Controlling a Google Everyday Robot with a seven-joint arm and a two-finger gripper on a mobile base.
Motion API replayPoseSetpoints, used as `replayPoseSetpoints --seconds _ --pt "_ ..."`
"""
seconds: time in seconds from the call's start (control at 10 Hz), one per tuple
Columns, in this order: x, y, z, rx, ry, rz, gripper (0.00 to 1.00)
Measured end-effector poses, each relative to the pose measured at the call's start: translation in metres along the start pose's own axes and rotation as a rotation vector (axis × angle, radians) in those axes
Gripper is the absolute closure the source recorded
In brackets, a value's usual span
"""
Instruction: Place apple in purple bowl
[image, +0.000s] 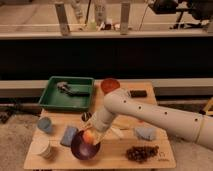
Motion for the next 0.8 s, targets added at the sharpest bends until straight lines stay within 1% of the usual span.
replayPoseSetpoints --seconds 0.4,0.8 --pt "-0.008 -0.003 0.006 -0.029 0.006 -0.031 0.20" --pt "-0.016 -0.007 0.005 -0.033 0.018 -0.050 0.20"
